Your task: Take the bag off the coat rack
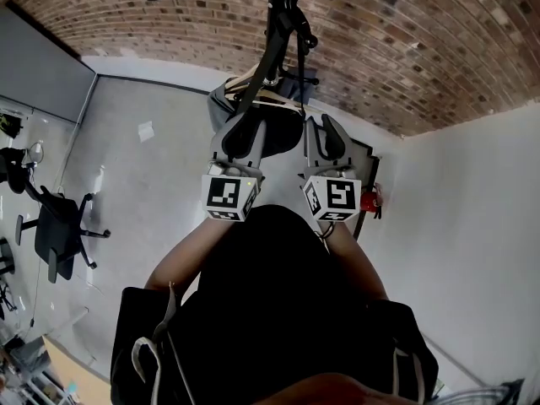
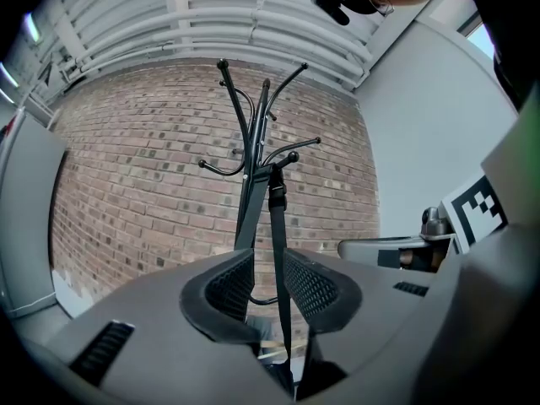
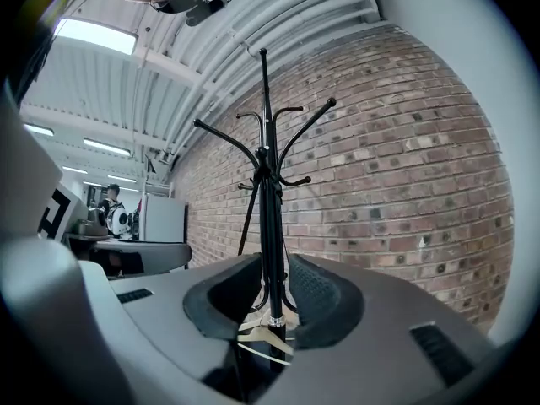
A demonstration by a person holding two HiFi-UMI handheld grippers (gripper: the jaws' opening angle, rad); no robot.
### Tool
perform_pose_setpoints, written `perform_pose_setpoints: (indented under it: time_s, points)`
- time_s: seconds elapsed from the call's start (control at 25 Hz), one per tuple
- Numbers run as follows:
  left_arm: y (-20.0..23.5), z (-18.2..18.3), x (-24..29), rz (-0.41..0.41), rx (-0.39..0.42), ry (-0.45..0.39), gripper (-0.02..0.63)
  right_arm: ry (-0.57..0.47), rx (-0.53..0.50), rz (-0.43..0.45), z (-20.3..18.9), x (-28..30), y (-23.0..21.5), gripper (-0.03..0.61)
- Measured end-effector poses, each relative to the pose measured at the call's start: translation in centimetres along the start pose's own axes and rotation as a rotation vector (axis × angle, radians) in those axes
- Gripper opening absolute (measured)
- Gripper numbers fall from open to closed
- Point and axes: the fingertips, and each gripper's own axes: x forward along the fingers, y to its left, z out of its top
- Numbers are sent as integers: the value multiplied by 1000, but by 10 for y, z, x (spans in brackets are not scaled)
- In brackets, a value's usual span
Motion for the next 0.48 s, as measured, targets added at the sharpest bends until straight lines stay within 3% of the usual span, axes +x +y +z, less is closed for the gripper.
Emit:
perform_pose_setpoints:
  time_s: [0.48]
  points:
    - [16, -7, 49, 7, 41, 26, 100, 6, -61, 0, 5, 49, -12, 94]
